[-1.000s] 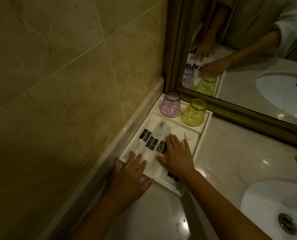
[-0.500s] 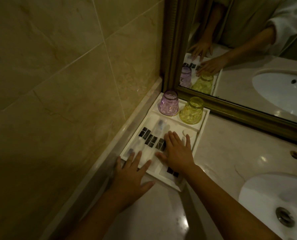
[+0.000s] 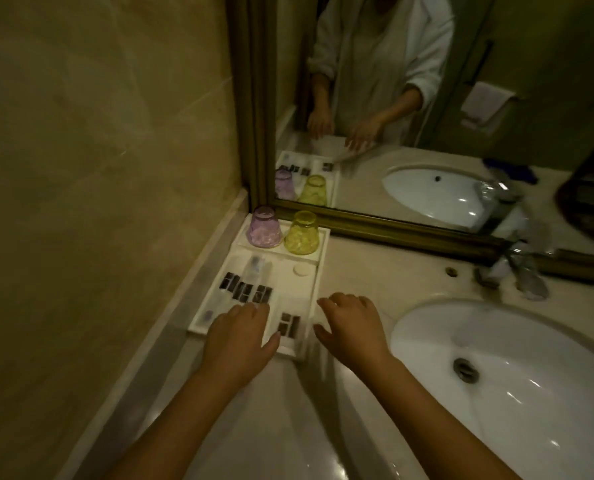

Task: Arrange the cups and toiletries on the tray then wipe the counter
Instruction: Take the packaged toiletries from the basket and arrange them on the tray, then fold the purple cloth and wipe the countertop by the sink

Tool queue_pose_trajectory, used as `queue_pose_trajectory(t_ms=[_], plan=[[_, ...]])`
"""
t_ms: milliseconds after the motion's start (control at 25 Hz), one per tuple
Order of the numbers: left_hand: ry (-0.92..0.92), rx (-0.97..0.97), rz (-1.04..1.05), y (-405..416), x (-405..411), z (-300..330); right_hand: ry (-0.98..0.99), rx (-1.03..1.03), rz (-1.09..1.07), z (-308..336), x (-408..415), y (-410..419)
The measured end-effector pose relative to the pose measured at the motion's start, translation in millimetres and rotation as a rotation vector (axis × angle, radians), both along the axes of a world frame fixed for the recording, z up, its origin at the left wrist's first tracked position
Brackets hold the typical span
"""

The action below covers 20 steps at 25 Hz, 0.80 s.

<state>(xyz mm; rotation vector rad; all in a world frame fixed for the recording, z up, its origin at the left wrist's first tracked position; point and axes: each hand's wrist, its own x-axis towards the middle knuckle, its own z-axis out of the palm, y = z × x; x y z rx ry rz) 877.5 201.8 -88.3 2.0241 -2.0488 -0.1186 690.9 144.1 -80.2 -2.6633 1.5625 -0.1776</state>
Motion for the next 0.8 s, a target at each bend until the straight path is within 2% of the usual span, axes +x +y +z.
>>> queue_pose_trajectory(t_ms=[200, 400, 800], plan=[[-0.013, -0.032, -0.127, 19.3, -61.8, 1.5, 0.000, -0.035, -0.179, 6.6, -70.9, 64.5], [-0.107, -0.068, -0.273, 54.7, -133.1, 12.8, -0.027, -0.100, -0.330, 14.9, -149.0, 121.1], [-0.043, -0.055, -0.337, 168.5, -319.9, 12.8, -0.088, -0.084, -0.405, 16.9, -328.6, 245.6]])
